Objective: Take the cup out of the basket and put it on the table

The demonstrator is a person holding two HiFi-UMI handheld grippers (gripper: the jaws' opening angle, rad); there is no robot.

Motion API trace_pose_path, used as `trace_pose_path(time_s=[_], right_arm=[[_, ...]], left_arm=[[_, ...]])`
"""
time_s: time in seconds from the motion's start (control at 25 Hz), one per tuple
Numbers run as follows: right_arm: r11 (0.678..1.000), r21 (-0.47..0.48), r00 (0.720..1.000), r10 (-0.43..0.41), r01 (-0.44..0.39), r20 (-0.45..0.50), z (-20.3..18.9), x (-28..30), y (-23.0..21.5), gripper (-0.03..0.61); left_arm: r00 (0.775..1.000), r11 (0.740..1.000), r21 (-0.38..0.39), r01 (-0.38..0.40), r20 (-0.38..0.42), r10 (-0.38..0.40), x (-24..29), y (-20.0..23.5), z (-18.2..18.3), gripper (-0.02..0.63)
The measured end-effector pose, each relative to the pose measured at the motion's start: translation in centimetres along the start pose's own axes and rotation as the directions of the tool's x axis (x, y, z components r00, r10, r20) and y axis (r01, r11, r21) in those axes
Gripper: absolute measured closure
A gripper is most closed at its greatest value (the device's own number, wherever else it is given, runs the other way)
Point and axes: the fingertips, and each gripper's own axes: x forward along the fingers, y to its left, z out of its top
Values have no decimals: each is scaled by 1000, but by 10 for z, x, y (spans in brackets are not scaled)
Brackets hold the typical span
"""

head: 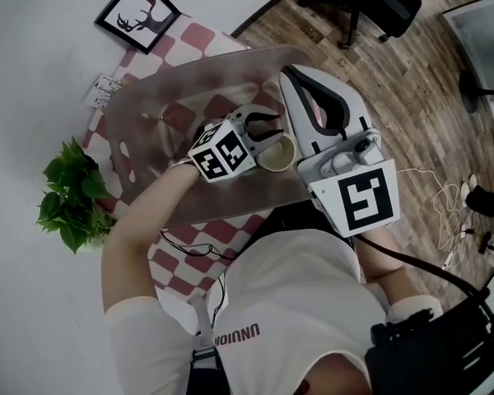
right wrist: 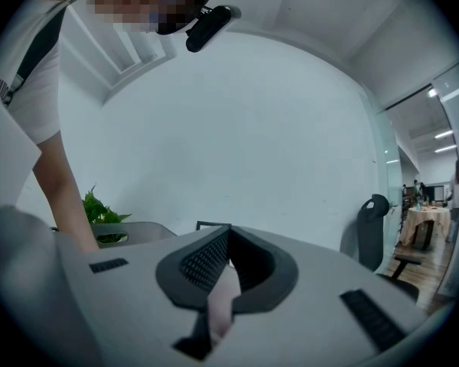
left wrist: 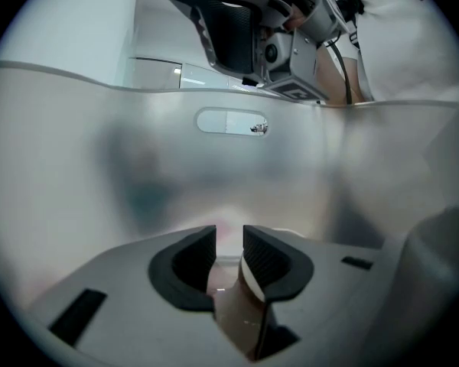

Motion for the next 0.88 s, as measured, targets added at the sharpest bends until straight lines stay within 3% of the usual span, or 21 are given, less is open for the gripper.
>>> trace_pose_path(time_s=[0.44, 0.88], right_arm=[[1000, -2, 1000, -2, 2, -5, 0, 0, 1, 560], [1000, -9, 1000, -6, 6, -4, 1, 1, 0, 560]], left_arm=[[998, 998, 17, 55, -38, -54, 5, -11, -11, 508], [993, 995, -14, 99, -69, -99, 9, -17, -15, 508]])
